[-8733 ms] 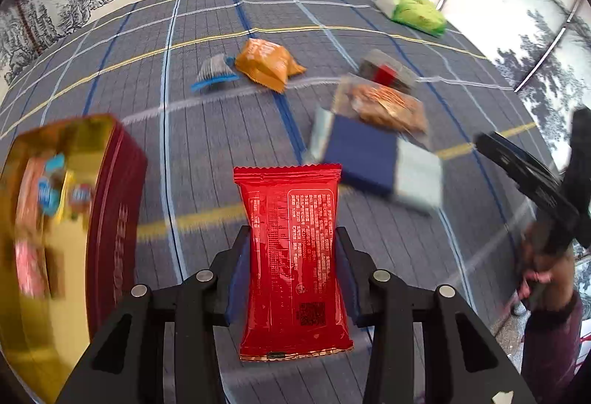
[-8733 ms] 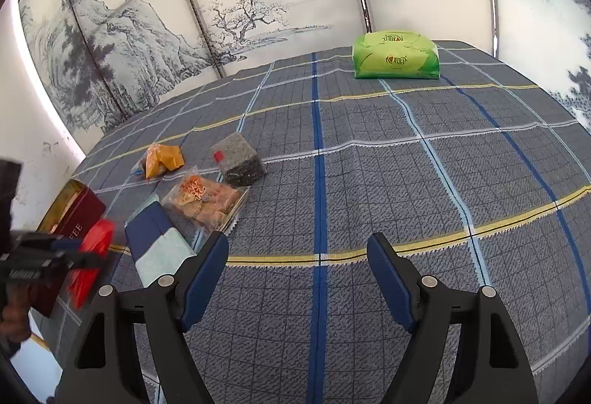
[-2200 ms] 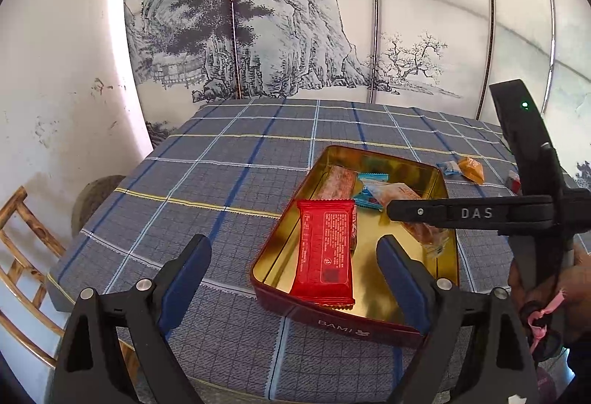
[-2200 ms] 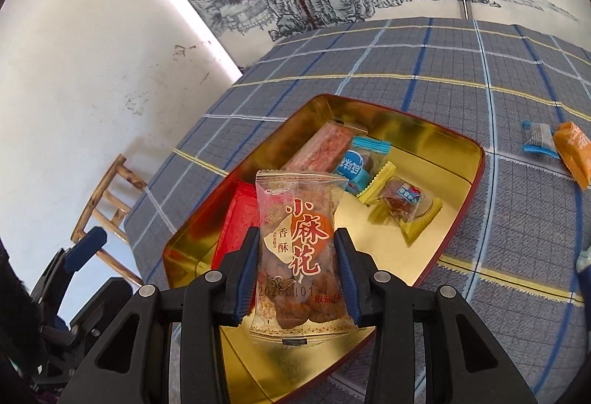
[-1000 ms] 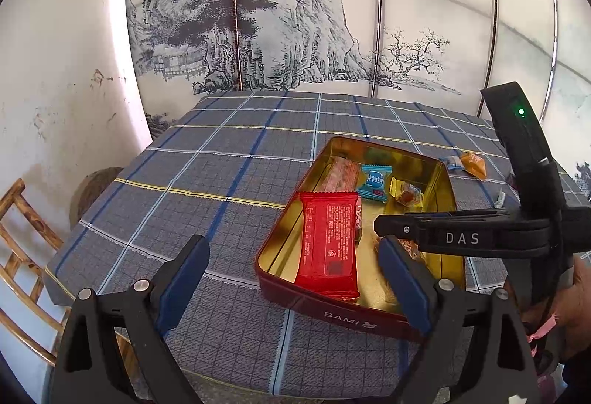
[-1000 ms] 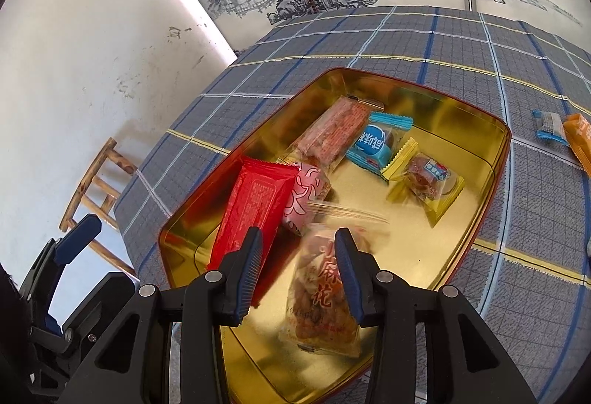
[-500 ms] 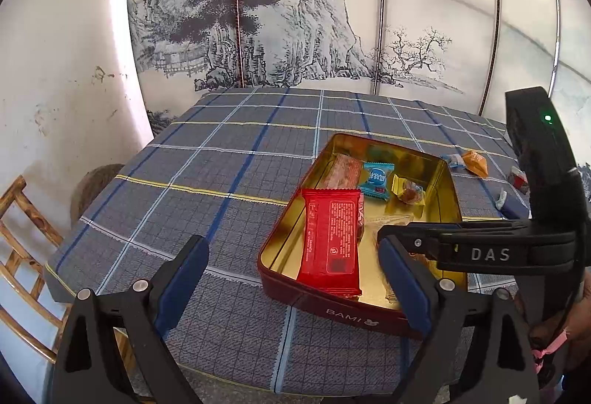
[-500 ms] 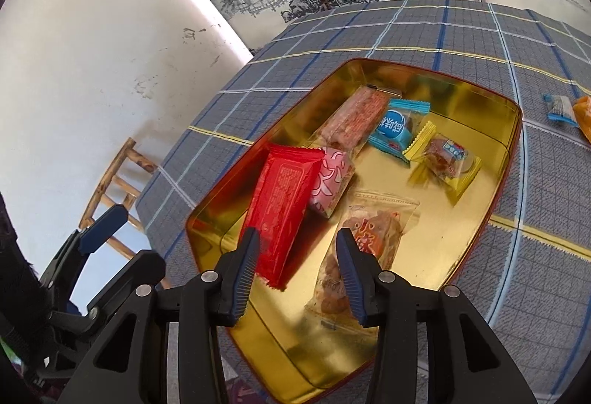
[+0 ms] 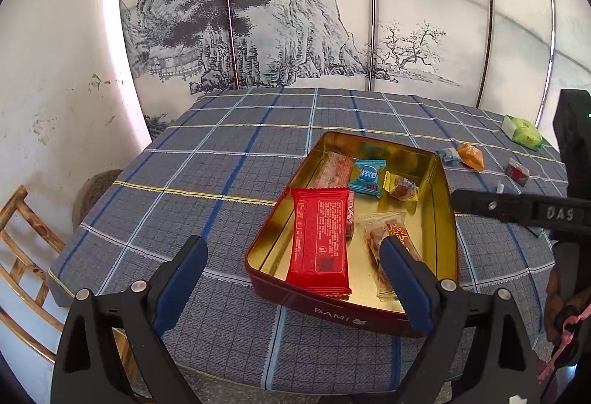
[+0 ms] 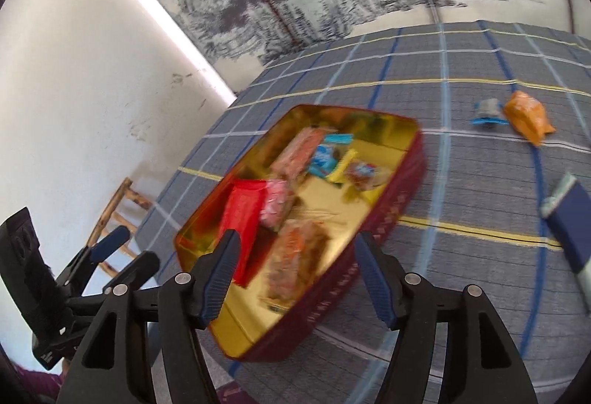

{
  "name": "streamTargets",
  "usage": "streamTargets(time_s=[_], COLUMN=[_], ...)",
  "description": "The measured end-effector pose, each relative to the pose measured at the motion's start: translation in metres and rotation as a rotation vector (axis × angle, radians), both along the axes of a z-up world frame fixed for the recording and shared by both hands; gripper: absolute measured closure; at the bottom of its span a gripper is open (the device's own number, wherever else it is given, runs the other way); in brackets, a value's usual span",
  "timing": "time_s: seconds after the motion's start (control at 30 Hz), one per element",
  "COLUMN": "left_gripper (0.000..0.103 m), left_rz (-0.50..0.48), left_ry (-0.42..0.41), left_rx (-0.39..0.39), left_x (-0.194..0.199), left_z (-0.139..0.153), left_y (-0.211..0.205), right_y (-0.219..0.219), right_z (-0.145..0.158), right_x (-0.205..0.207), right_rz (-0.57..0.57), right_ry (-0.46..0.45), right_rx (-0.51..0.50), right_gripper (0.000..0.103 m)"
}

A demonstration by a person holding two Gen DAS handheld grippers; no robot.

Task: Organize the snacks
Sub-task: 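Move the left gripper to the blue-and-white wrapped candy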

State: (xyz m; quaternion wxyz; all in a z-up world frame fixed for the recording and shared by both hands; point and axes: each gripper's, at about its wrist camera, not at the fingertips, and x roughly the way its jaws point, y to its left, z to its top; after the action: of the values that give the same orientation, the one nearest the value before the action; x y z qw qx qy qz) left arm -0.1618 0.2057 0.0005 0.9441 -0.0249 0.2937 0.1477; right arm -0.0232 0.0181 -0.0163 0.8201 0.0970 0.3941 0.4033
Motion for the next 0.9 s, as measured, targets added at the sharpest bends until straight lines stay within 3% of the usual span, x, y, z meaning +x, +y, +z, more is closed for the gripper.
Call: streamTargets(time_s=[0.07, 0.37, 0.7, 0.9], left_gripper=[0.01, 0.007, 0.004, 0.004], left_rz=[-0.002, -0.013, -0.04, -0.075], left_ry=[0.001, 0.007, 0.017, 0.024], left_rx=[0.007, 0.037, 0.079, 0.12], left_x=[0.002, 0.004, 0.009, 0.015], left_z=[0.002, 0.008, 0.014, 0.018], left_y=[-0.002, -0.015, -0.033, -0.052], right_y=[-0.014, -0.087, -0.202, -0.25], right_z=[0.005, 0.007, -0.004, -0.018], right_x=[0.001, 0.009, 0.037, 0.06], right_rz=[-0.017, -0.18, -0.476, -0.584], right_ry=[-0.01, -0.088, -0.096, -0.071], right_rx=[0.03, -0.036, -0.091, -0.172], right_gripper=[0.035, 0.031, 0.019, 0.017])
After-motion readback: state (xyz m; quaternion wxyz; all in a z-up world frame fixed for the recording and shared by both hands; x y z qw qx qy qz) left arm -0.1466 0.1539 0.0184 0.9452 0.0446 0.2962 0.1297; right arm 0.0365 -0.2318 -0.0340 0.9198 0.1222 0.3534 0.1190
